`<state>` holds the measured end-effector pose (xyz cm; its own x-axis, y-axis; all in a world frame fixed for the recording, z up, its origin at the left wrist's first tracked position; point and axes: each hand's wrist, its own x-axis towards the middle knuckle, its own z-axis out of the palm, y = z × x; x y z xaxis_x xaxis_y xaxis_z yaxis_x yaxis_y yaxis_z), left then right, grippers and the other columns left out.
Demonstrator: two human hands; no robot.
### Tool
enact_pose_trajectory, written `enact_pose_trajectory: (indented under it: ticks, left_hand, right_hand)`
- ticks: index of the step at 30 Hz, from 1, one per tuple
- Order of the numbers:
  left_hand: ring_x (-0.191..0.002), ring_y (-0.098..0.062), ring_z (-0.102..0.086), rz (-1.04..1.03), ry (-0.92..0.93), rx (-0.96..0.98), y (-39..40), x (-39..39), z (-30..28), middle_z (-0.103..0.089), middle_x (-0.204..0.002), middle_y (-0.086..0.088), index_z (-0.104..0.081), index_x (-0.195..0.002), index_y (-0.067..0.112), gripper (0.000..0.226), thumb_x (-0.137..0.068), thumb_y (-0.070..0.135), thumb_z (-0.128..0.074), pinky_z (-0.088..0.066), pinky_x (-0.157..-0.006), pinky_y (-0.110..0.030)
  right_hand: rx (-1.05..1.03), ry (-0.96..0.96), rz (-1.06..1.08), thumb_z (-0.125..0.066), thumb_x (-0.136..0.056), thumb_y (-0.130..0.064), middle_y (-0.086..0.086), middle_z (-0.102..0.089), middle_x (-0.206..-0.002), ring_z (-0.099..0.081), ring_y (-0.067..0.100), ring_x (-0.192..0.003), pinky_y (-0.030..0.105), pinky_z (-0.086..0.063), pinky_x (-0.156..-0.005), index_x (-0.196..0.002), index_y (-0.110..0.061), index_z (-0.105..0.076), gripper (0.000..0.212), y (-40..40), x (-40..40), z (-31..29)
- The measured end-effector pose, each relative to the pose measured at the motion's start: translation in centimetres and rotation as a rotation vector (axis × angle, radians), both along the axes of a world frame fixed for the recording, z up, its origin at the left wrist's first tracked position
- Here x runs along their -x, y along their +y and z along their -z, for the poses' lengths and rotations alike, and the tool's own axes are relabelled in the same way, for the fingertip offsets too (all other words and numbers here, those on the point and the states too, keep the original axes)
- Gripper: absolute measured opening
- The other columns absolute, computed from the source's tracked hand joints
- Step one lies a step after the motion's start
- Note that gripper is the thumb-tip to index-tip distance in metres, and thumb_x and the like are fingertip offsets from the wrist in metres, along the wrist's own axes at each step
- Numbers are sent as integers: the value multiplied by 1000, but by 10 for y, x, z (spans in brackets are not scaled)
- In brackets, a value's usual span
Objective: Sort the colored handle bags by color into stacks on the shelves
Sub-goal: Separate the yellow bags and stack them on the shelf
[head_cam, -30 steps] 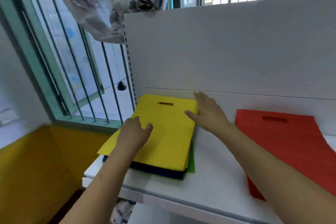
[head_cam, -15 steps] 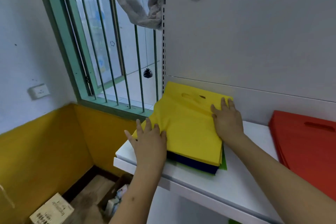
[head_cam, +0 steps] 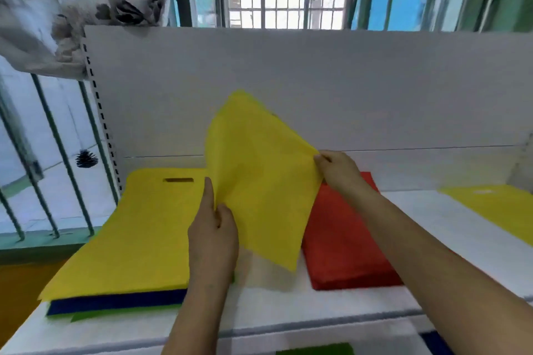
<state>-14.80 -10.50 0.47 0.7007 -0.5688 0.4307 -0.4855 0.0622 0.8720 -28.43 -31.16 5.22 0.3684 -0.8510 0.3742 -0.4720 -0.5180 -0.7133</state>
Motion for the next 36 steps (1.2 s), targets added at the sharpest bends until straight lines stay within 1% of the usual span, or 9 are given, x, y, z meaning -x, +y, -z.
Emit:
enact_pose_trajectory:
  ticks: [6,9,13,16,19,23,25,30,36]
  left_hand:
    - [-67,-9,-55,149,-20,-80,-73,118,6,-61,-81,4,-34,-151,31,51,-102,17,-36,-38,-53,-26]
    - [-64,-4,-55,228,-27,-92,-112,196,11,-61,-79,7,-47,-142,30,49,-99,11,-39,-39,-53,-18]
    - [-61,14,-49,292,-40,-144,-164,296,19,-50,-85,19,-39,-148,21,54,-97,8,-49,-38,-54,-1]
    - [-88,11,-54,318,-95,-180,-197,358,25,-61,-112,8,-43,-140,25,52,-93,10,-58,-39,-68,-6]
    - [-134,-24,-42,245,-61,-292,-230,398,34,-43,-148,-13,-32,-150,5,72,-89,20,-67,-36,-107,-34]
    - [-127,-28,-50,194,47,-302,-272,423,43,-33,-148,-16,-34,-148,2,79,-82,15,-75,-39,-105,-37]
    - [-120,-26,-57,232,71,-402,-292,425,50,-42,-144,-17,-31,-150,4,82,-81,13,-74,-40,-100,-36]
    - [-105,-21,-63,406,-29,-659,-333,429,60,-47,-144,-14,-34,-150,10,81,-83,27,-75,-42,-87,-30]
    - [-113,-18,-58,466,-304,-839,-361,444,59,-46,-134,-6,-34,-148,19,82,-82,50,-69,-42,-93,-26]
  right_hand:
    - [27,-155,201,-53,-95,-16,16,-69,-110,-61,31,-105,39,-47,-91,-105,-1,-72,26,-41,154,-10]
    - [45,-216,277,-59,-94,-21,6,-70,-116,-61,19,-109,26,-42,-89,-111,-8,-72,25,-70,242,-2]
    - [11,-294,331,-62,-94,-25,3,-68,-120,-60,13,-108,29,-45,-97,-114,-8,-71,28,-126,355,15]
    - [-67,-274,399,-63,-91,-16,3,-62,-130,-56,18,-122,30,-40,-106,-124,-9,-65,33,-171,428,30]
    - [-82,-195,439,-61,-90,-8,3,-57,-137,-52,19,-127,26,-35,-108,-127,-9,-63,37,-210,480,45]
    - [-126,-49,441,-60,-88,-1,4,-51,-143,-48,19,-131,19,-29,-106,-127,-8,-63,40,-259,522,70]
    - [-184,52,405,-60,-87,0,4,-49,-145,-46,20,-133,19,-29,-106,-128,-9,-62,42,-282,533,83]
    - [-292,228,299,-57,-84,3,5,-50,-142,-49,22,-127,24,-39,-99,-136,-13,-55,54,-335,535,89]
    - [-285,375,235,-62,-82,-3,7,-56,-133,-53,24,-118,27,-43,-92,-132,-13,-55,52,-383,522,83]
